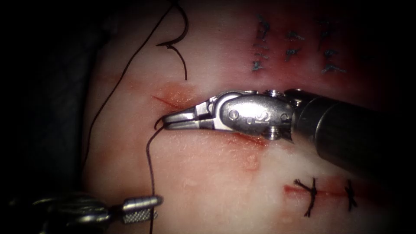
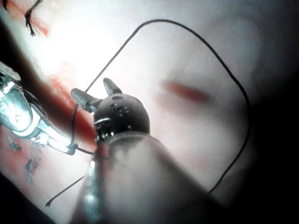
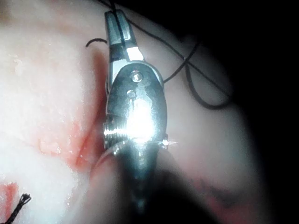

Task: Wound Closure
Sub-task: Regrasp the suture for a longer length.

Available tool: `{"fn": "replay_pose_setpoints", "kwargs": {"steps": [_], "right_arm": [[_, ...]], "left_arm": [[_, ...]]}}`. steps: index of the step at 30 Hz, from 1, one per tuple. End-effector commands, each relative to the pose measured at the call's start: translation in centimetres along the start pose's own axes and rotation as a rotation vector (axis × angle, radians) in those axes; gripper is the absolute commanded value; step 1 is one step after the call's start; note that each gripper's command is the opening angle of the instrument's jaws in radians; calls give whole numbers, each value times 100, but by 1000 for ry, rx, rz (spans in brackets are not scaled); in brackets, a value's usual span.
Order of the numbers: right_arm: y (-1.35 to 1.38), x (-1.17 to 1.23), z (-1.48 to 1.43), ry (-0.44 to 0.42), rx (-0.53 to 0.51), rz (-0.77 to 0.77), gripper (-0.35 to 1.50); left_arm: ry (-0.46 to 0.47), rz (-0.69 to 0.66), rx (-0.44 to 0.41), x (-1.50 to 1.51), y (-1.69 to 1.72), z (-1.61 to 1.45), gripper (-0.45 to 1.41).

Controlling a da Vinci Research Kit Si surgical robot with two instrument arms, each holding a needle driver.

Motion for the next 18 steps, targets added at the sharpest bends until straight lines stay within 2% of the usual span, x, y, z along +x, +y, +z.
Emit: {"fn": "replay_pose_setpoints", "kwargs": {"steps": [1,18], "right_arm": [[3,-5,6,3,-1,1,-35],[4,-8,4,0,-2,18,-35]], "left_arm": [[16,3,6,-1,-1,8,53],[20,54,13,14,5,13,53]]}}
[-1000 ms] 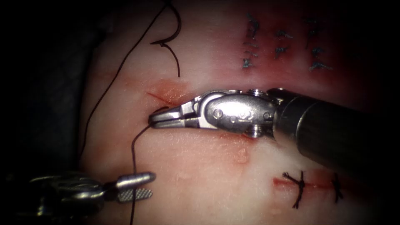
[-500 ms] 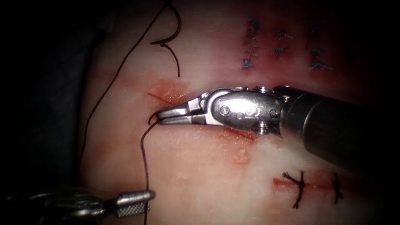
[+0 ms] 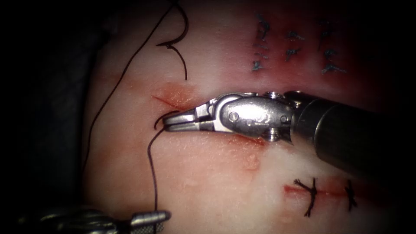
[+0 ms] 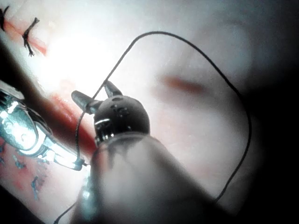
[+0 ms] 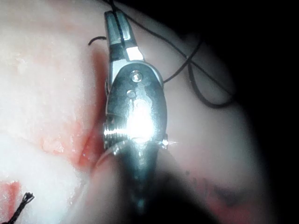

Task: Wound Closure
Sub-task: Regrasp the suture for a longer length.

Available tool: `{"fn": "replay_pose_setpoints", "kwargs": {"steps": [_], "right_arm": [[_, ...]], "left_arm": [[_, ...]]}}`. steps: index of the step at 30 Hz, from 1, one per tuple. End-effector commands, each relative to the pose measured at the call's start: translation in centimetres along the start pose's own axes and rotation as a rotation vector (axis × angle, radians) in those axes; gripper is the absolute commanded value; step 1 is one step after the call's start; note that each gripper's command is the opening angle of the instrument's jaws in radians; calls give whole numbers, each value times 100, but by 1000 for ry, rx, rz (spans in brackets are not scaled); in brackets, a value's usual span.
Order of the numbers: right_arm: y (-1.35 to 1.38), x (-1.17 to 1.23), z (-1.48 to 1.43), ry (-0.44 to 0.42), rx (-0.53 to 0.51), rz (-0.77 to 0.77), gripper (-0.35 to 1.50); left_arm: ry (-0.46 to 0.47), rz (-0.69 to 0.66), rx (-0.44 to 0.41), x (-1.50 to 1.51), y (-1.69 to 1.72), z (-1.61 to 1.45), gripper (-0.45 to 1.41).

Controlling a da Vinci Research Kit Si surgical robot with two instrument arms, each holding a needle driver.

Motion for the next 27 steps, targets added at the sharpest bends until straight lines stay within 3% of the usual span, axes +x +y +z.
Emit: {"fn": "replay_pose_setpoints", "kwargs": {"steps": [1,6,8,9,10,11,16,20,25,27], "right_arm": [[5,-5,4,0,0,-2,-35],[5,-5,4,0,1,-3,-35],[4,-4,4,1,1,-3,-35],[4,-4,4,1,1,-3,-35],[4,-4,4,3,-1,3,-35],[3,-4,4,3,-1,3,-35],[0,-4,2,10,-8,6,-35],[-4,-3,-2,13,-13,16,-35],[-9,0,-7,14,-8,26,-35],[-14,6,-6,15,-15,51,-35]], "left_arm": [[0,1,3,-4,0,7,53],[0,13,2,-4,0,7,48],[0,24,2,-4,-1,7,29],[0,24,2,-4,-1,7,29],[1,34,2,-5,-2,7,-11],[4,33,-4,-6,-3,7,-35],[68,41,-77,-15,-7,7,-35],[87,36,-56,-30,-10,-4,-35],[30,-2,-9,-43,-12,-26,-35],[-7,-23,-6,-62,-17,-51,-35]]}}
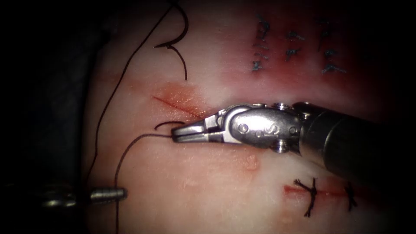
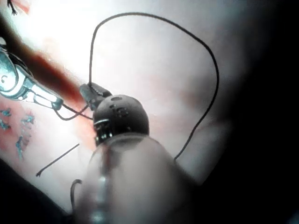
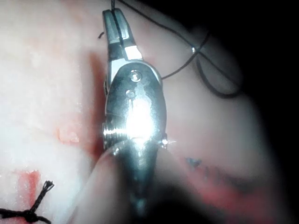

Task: Wound Closure
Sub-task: Regrasp the suture for a longer length, then loop the suture twice around the right gripper.

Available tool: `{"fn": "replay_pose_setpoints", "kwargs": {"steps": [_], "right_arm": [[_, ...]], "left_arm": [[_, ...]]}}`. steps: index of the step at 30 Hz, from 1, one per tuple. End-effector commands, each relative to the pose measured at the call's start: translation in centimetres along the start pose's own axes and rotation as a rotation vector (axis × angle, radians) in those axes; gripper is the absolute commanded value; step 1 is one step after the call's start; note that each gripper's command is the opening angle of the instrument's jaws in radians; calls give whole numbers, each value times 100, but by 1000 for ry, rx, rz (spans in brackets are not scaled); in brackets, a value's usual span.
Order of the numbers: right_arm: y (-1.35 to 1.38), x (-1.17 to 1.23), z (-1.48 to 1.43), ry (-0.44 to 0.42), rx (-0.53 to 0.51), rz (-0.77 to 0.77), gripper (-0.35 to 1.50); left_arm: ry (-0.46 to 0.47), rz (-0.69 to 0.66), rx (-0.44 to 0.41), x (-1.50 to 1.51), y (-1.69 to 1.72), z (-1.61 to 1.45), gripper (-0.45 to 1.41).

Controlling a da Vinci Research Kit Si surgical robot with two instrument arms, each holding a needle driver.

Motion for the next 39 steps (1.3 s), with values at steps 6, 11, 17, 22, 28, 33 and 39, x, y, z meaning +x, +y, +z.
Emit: {"fn": "replay_pose_setpoints", "kwargs": {"steps": [6,11,17,22,28,33,39], "right_arm": [[8,5,13,-27,-97,78,123],[29,9,-4,-32,-164,134,141],[57,13,-21,-20,-188,167,7],[78,-7,-2,-69,-213,151,-35],[73,-58,43,-101,-198,88,-35],[63,-82,62,-54,-172,113,-35],[46,-83,80,34,-174,135,-35]], "left_arm": [[-73,12,23,-42,-14,-13,-35],[-115,56,7,-58,-12,-22,-35],[-147,100,-5,-63,-13,-27,-35],[-159,108,-13,-65,-16,-25,-35],[-102,120,10,-71,-25,-20,-35],[-81,114,18,-77,-30,-19,-35],[-65,109,20,-98,-35,-9,-35]]}}
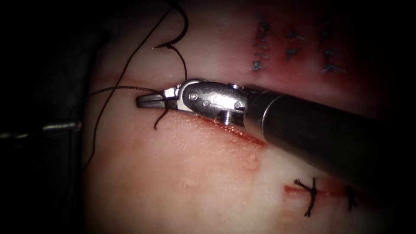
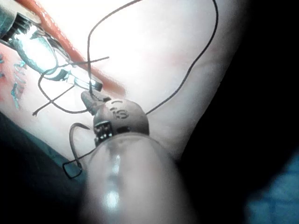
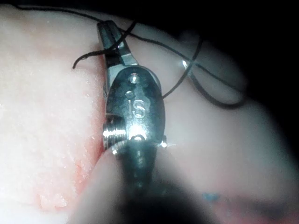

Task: Wound Closure
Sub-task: Loop the suture twice around the right gripper.

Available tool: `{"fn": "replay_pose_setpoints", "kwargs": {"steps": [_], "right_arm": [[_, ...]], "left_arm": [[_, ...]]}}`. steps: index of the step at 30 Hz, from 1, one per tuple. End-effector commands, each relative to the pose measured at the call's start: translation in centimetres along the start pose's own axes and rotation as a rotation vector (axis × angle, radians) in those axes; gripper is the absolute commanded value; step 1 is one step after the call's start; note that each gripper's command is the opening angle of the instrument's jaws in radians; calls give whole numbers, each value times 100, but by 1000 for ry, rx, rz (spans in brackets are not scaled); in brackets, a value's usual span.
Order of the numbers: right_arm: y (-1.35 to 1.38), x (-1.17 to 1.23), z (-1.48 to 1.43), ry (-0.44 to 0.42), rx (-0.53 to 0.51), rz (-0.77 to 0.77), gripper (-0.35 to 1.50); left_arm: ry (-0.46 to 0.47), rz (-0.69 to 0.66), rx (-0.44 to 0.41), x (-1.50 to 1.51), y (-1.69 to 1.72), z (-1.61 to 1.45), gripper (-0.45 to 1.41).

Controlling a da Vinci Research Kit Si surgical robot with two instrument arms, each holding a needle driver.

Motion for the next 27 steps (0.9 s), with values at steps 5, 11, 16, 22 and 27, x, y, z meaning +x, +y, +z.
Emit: {"fn": "replay_pose_setpoints", "kwargs": {"steps": [5,11,16,22,27], "right_arm": [[-4,12,10,87,-20,32,-35],[2,15,8,177,-72,96,-35],[-3,19,11,248,-92,155,-35],[3,27,12,321,-168,216,-35],[7,29,22,269,-234,231,-30]], "left_arm": [[30,-46,-59,-40,19,32,-35],[57,-55,-148,-50,59,60,-35],[59,-58,-167,-49,76,78,-35],[83,-55,-182,-38,80,100,-35],[92,-41,-197,-23,90,112,-35]]}}
